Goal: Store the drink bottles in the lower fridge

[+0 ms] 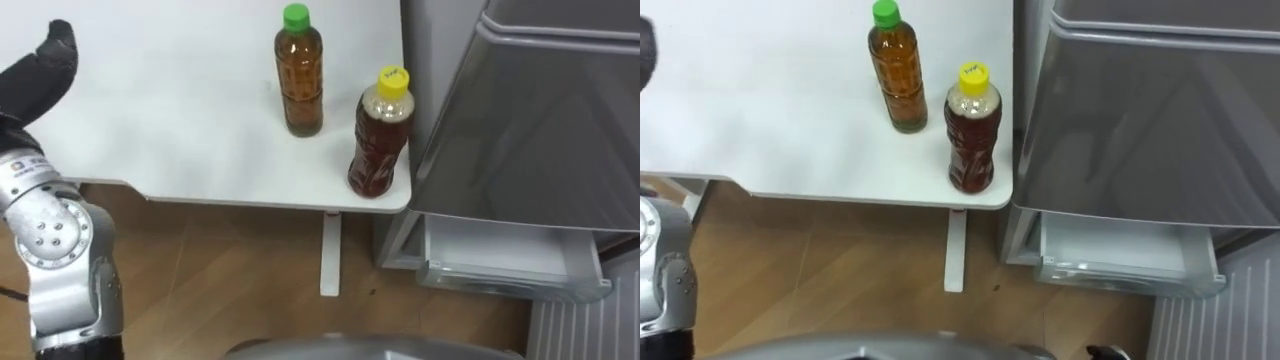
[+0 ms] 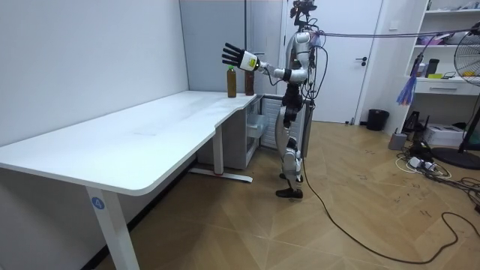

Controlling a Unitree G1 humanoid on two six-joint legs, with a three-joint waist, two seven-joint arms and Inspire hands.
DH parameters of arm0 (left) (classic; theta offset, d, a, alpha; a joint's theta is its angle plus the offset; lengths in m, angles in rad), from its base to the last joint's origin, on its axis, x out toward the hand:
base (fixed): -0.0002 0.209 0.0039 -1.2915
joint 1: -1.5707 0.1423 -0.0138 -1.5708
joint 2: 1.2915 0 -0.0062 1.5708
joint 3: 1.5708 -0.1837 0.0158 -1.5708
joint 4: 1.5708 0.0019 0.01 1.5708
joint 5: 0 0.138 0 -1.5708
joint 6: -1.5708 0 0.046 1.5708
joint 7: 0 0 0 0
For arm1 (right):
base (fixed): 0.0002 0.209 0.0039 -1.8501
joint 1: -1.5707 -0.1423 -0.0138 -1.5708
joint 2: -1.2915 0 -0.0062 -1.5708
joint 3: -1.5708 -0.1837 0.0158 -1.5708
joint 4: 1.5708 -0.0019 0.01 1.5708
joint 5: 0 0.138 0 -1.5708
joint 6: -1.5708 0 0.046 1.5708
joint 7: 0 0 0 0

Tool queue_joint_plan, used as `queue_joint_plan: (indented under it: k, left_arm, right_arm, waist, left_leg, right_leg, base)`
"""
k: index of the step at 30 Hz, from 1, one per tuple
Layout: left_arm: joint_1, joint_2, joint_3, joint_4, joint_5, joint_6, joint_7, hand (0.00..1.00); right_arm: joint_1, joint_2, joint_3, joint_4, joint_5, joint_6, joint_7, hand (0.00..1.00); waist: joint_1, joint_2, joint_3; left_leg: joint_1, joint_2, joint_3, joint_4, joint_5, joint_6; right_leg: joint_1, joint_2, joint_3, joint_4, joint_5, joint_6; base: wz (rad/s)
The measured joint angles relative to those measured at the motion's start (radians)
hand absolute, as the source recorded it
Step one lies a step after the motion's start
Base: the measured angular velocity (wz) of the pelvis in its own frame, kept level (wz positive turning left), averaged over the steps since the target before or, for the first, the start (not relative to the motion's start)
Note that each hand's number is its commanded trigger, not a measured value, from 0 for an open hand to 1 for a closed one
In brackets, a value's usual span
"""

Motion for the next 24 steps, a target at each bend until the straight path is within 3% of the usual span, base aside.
queue_joint_plan:
  k: [8,11,16,18,24]
  left_arm:
    - [-0.055,0.005,-0.103,-0.103,0.001,0.004,-0.129,0.00]
    - [-0.092,0.022,-0.137,-0.116,0.002,0.004,-0.173,0.00]
    - [-0.128,0.031,-0.167,-0.117,0.002,0.005,-0.260,0.00]
    - [-0.150,0.037,-0.190,-0.135,0.002,0.022,-0.302,0.00]
    - [-0.154,0.037,-0.254,-0.185,-0.045,0.032,-0.459,0.00]
  right_arm:
    - [-0.012,0.000,0.022,0.010,0.003,0.000,0.001,0.00]
    - [-0.021,0.000,0.023,0.009,0.003,-0.001,0.001,0.00]
    - [-0.031,-0.007,0.022,0.008,-0.003,-0.009,0.012,0.00]
    - [-0.034,-0.011,0.024,0.011,-0.006,-0.011,0.012,0.00]
    - [-0.038,-0.025,0.061,0.011,-0.012,-0.011,0.009,0.00]
  waist:
    - [-0.016,-0.006,-0.0039]
    - [-0.028,-0.004,-0.0029]
    - [-0.043,0.003,-0.0019]
    - [-0.049,0.009,0.0006]
    - [-0.047,0.022,-0.0062]
  left_leg:
    - [-0.024,0.001,0.005,0.003,0.001,0.000]
    - [-0.037,-0.001,0.002,0.004,0.001,0.000]
    - [-0.051,-0.002,-0.004,0.016,0.001,0.000]
    - [-0.056,-0.002,-0.010,0.019,0.001,0.000]
    - [-0.053,-0.002,-0.009,0.019,0.001,0.000]
  right_leg:
    - [-0.031,-0.001,0.004,0.003,0.000,-0.001]
    - [-0.033,-0.001,0.001,0.002,0.001,0.000]
    - [-0.041,-0.001,-0.001,0.000,0.001,-0.001]
    - [-0.045,-0.001,0.000,0.000,0.001,-0.001]
    - [-0.052,-0.001,0.004,0.005,0.001,-0.001]
  base:
    - [-0.03]
    - [0.05]
    - [0.02]
    - [0.02]
    - [-0.03]
